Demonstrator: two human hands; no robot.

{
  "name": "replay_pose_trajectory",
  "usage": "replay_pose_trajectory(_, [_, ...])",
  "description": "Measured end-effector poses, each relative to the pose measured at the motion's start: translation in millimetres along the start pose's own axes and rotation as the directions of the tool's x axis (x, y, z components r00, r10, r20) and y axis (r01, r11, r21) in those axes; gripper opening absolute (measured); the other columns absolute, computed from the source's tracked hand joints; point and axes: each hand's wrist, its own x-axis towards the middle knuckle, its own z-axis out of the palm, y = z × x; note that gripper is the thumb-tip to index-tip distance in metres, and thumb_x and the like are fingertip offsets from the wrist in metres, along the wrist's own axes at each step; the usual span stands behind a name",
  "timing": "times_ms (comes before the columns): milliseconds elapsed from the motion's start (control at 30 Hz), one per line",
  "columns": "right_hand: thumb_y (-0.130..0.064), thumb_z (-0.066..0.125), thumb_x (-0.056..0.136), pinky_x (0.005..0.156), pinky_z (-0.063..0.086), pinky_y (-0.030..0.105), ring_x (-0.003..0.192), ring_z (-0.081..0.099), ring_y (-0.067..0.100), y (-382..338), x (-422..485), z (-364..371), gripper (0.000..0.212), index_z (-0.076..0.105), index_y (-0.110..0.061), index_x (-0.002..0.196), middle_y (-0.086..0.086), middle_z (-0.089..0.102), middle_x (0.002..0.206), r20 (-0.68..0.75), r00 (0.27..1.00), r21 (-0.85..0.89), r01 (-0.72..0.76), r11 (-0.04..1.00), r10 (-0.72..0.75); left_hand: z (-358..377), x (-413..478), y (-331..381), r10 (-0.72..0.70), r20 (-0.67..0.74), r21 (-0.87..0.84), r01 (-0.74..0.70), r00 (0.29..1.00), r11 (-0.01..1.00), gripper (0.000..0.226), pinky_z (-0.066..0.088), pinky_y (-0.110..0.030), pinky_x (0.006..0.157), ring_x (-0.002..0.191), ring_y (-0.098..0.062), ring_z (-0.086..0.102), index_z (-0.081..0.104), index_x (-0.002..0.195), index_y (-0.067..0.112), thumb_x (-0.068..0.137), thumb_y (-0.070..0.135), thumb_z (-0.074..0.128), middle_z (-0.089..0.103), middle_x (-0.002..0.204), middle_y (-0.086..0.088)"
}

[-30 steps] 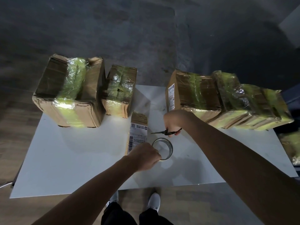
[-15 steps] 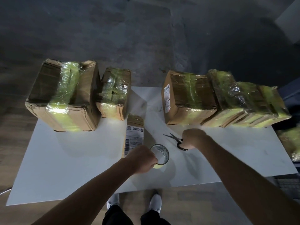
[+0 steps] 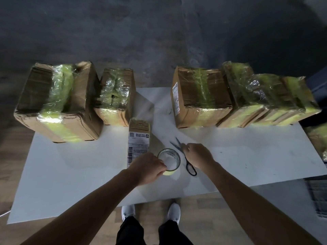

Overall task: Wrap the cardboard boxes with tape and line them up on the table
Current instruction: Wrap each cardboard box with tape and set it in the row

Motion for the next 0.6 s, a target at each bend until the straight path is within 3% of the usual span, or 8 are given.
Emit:
replay_pose_trajectory(67, [-0.055,0.040,0.097,0.059,0.042,0.031,0.062,0.060,0.018,-9,-8,-7,0.047,0.055,-0.023,0.066,0.001,0.060,0.064,0.056,0.998,0.306,-0.016,0.952,-0.002,1,1,0,-0.002,-0.008,0.002,0.002,1.000,1.000,0.025,0.052,-0.029,0.081,0.087,-0.018,0.068,0.069,0.098,0.020,0.098,0.029,0.046,0.073,0.099,0.002])
replay_pose_trajectory(100, [-0.057,0.049,0.093,0.059,0.047,0.030,0.057,0.061,0.014,-14,-12,-8,0.047,0.058,-0.019,0.067,0.002,0.063,0.063,0.076,0.997,0.331,-0.003,0.944,-0.023,1,1,1,-0.001,-0.011,0.006,0.002,1.000,1.000,0.025,0.052,-0.029,0.081,0.087,-0.018,0.069,0.069,0.098,0.020,0.098,0.028,0.046,0.074,0.099,0.003])
replay_pose_trajectory(233, [-0.021,0.063,0.085,0.068,0.057,0.032,0.075,0.069,0.026,-21,-13,-5,0.021,0.067,-0.001,0.091,0.013,0.071,0.082,0.088,0.995,0.193,-0.051,0.980,0.035,-3,0,3,0.036,-0.059,-0.003,-0.036,0.998,0.999,0.023,0.053,-0.030,0.080,0.091,-0.018,0.069,0.065,0.112,0.020,0.097,0.027,0.048,0.071,0.111,0.002])
replay_pose_trajectory(333, [-0.019,0.063,0.084,0.071,0.048,0.030,0.094,0.065,0.032,-23,-7,-2,0.027,0.062,-0.002,0.105,0.016,0.068,0.100,0.050,0.989,0.137,-0.147,0.980,0.142,-2,-3,5,0.085,-0.337,0.062,-0.068,0.938,0.996,0.034,0.054,-0.032,0.080,0.095,-0.019,0.063,0.053,0.126,0.016,0.094,0.027,0.051,0.064,0.119,-0.003])
replay_pose_trajectory(400, [-0.023,0.065,0.087,0.077,0.048,0.031,0.102,0.063,0.032,-26,-4,3,0.033,0.060,-0.003,0.113,0.015,0.067,0.109,0.039,0.986,0.077,-0.166,0.983,0.164,-4,-7,7,0.003,-0.541,0.071,0.042,0.841,0.997,0.034,0.048,-0.035,0.084,0.099,-0.019,0.054,0.050,0.124,0.016,0.092,0.029,0.049,0.060,0.115,-0.004])
replay_pose_trajectory(467, [-0.026,0.065,0.089,0.075,0.046,0.029,0.103,0.064,0.030,-30,0,7,0.036,0.059,-0.003,0.116,0.014,0.067,0.111,0.032,0.987,0.018,-0.157,0.987,0.156,-9,-10,6,-0.220,-0.676,-0.053,0.252,0.704,0.966,0.034,0.047,-0.036,0.083,0.098,-0.022,0.049,0.048,0.120,0.015,0.089,0.030,0.048,0.057,0.110,-0.008])
replay_pose_trajectory(533, [-0.031,0.056,0.095,0.072,0.045,0.029,0.101,0.065,0.028,-39,6,5,0.033,0.060,-0.006,0.117,0.012,0.067,0.110,0.013,0.992,-0.127,-0.125,0.984,0.128,-15,-13,-3,-0.482,-0.702,-0.240,0.463,0.525,0.853,0.038,0.049,-0.039,0.082,0.098,-0.029,0.051,0.046,0.119,0.010,0.089,0.033,0.048,0.058,0.108,-0.017])
replay_pose_trajectory(600, [-0.038,0.040,0.101,0.068,0.043,0.030,0.099,0.064,0.026,-53,12,-1,0.038,0.060,-0.008,0.115,0.011,0.064,0.109,-0.125,0.988,-0.202,-0.115,0.973,0.091,-23,-15,-17,-0.730,-0.573,-0.489,0.559,0.372,0.669,0.050,0.044,-0.039,0.087,0.109,-0.032,0.048,0.044,0.128,0.006,0.091,0.038,0.051,0.053,0.121,-0.021])
